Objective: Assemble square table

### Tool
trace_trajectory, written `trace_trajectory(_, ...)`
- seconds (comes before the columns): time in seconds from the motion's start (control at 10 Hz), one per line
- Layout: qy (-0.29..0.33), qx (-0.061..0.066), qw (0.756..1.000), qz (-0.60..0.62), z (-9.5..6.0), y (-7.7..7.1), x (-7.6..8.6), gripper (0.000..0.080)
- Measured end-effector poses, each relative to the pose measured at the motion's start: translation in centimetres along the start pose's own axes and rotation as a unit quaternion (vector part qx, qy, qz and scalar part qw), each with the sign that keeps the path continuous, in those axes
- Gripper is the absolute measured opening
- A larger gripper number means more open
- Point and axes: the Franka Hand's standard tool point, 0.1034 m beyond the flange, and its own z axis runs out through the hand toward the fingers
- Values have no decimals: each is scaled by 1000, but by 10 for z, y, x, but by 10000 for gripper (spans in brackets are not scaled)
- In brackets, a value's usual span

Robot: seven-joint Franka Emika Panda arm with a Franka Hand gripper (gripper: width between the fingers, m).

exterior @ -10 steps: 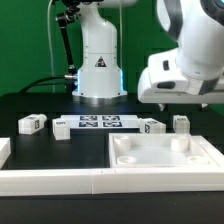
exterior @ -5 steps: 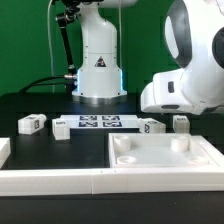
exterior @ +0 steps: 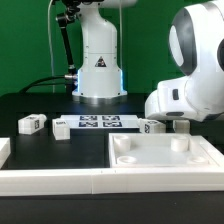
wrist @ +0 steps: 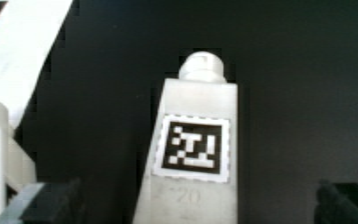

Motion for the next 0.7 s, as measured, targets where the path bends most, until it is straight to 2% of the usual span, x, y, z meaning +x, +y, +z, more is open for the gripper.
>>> trace_trajectory(0.6,2,1,1000,0,4,0,5,649)
trace_trajectory(0.7,1,2,1000,0,4,2,5,529)
